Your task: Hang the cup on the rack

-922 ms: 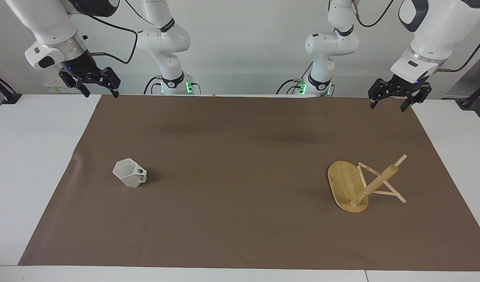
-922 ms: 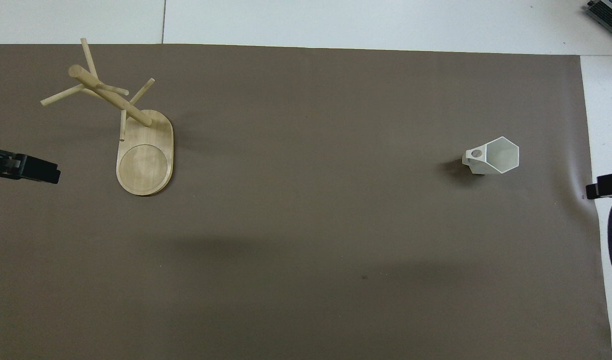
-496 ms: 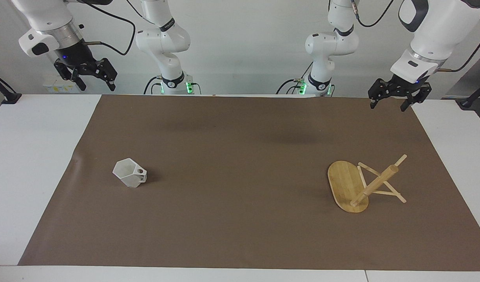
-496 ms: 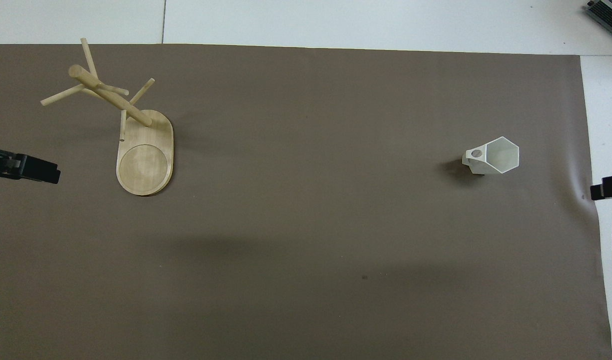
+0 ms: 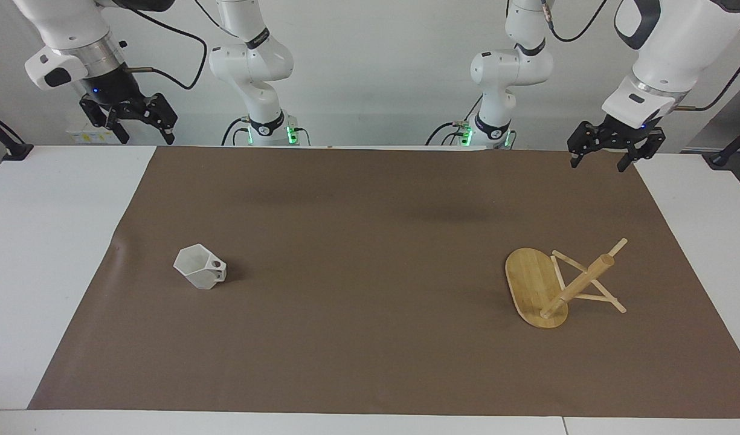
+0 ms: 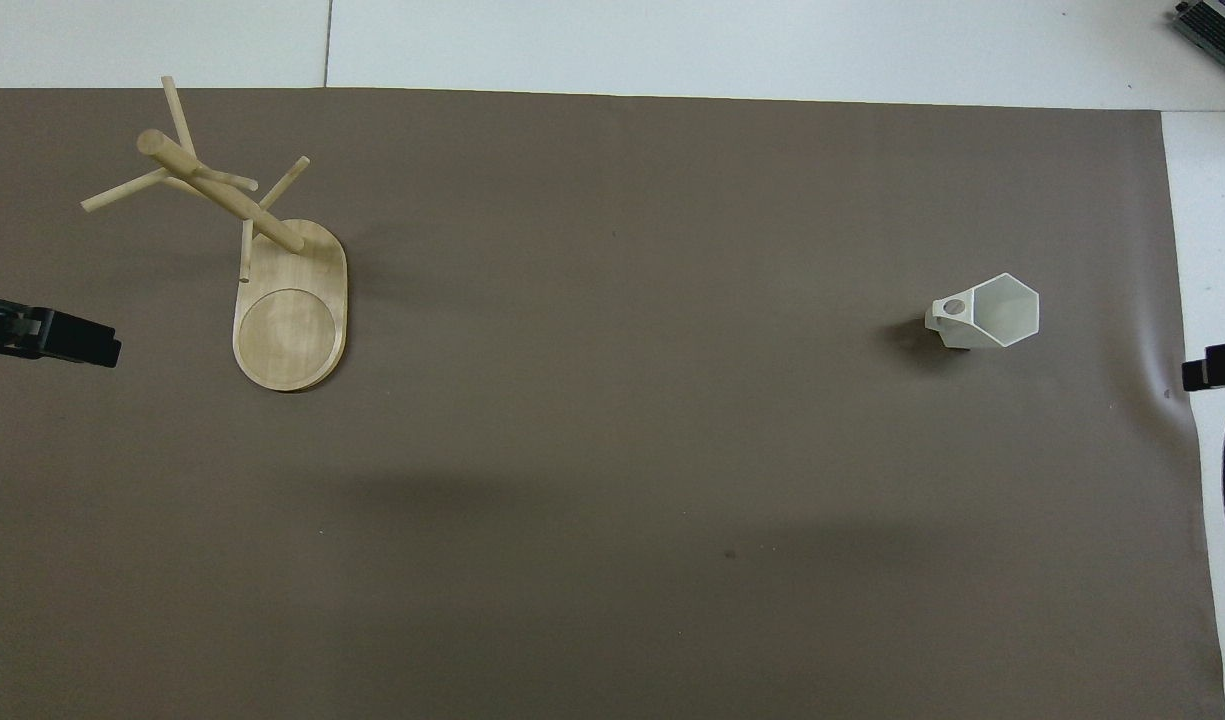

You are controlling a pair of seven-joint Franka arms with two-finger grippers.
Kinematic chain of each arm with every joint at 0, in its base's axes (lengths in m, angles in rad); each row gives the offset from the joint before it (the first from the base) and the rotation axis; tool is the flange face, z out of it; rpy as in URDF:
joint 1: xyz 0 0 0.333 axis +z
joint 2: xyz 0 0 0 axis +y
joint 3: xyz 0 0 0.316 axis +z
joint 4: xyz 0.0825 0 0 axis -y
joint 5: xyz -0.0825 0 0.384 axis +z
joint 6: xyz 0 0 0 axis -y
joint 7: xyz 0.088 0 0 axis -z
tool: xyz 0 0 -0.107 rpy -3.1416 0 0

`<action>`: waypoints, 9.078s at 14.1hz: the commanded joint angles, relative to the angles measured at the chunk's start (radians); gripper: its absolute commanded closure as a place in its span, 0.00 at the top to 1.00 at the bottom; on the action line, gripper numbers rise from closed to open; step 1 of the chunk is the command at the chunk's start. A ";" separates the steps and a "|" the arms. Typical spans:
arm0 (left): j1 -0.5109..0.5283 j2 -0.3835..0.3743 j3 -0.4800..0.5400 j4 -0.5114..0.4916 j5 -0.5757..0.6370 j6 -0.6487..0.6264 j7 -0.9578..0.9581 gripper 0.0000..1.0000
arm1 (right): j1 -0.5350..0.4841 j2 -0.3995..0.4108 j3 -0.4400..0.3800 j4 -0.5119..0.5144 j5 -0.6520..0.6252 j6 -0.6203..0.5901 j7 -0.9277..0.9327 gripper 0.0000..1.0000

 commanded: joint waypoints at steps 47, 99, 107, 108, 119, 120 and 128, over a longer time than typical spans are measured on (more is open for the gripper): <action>-0.011 -0.012 0.009 -0.010 0.013 -0.017 0.008 1.00 | -0.016 0.319 0.003 -0.345 0.052 0.802 -0.010 0.00; -0.212 -0.139 0.010 -0.487 -0.836 0.575 1.413 1.00 | 0.087 0.346 0.596 0.020 0.784 0.707 0.298 0.00; -0.269 -0.132 0.009 -0.496 -0.853 0.699 1.411 1.00 | 0.088 0.351 0.618 0.020 0.783 0.727 0.309 0.00; -0.278 -0.130 0.009 -0.499 -0.859 0.730 1.408 1.00 | 0.088 0.351 0.618 0.020 0.783 0.727 0.309 0.00; -0.283 -0.130 0.009 -0.515 -0.908 0.785 1.401 1.00 | 0.088 0.351 0.616 0.014 0.782 0.719 0.311 0.00; -0.284 -0.130 0.009 -0.515 -0.912 0.785 1.399 1.00 | 0.087 0.351 0.618 0.014 0.782 0.719 0.311 0.00; -0.289 -0.130 0.009 -0.515 -0.912 0.788 1.363 0.12 | 0.088 0.348 0.618 0.010 0.782 0.710 0.324 0.00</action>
